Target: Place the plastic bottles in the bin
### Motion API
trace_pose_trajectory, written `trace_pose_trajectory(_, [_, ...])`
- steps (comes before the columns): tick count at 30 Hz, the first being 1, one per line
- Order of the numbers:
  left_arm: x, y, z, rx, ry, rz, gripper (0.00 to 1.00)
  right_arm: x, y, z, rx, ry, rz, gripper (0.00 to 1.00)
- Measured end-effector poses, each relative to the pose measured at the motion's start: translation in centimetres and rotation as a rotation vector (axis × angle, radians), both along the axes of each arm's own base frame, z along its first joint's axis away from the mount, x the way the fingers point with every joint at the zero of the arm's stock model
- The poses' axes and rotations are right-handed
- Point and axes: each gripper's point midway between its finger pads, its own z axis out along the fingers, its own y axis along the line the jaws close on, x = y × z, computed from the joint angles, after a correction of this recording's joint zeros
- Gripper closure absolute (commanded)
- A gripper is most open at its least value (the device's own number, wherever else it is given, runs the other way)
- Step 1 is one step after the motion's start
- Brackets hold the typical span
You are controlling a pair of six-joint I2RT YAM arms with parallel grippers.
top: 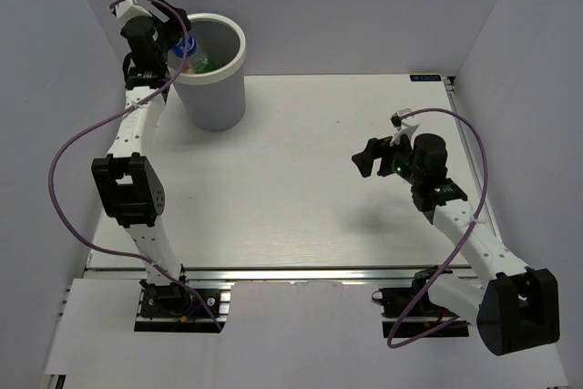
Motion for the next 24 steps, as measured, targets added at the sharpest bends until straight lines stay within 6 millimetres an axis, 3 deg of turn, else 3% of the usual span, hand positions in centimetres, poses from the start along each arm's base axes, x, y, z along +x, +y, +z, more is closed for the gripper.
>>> trace_pose_trajectory(3, [0.2, 0.4, -0.9, 0.020, 0.057, 0.016, 0.02, 0.0, -0.2, -0.2, -0.002, 0.008, -0.006, 0.11])
trace_pose_trajectory(10, [-1.7, 1.5, 2.4, 0.049, 0.067, 0.078, 0.02, -0.1, -0.4, 0.5, 0.013, -0.005, -0.020, 0.11])
trace_pose_trajectory(14, [-5.1, 3.2, 4.7, 0.057, 0.084, 0.178, 0.02, 0.0, -1.0, 1.1, 0.028, -0.009, -0.068, 0.11])
trace_pose_trajectory(18, [-10.0, 5.1, 7.7, 0.061, 0.072, 0.292, 0.02, -0.2, -1.5, 1.7, 0.049, -0.008, -0.106, 0.11])
trace_pose_trajectory(21, [-12.6, 5.8, 8.6, 0.060, 0.067, 0.333, 0.02, -0.2, -1.8, 2.3, 0.062, -0.020, -0.126, 0.11])
trace_pose_trajectory(24, [-14.8, 5.9, 8.3, 0.063, 0.078, 0.342, 0.02, -0.3, -2.1, 2.7, 0.074, -0.028, -0.143, 0.11])
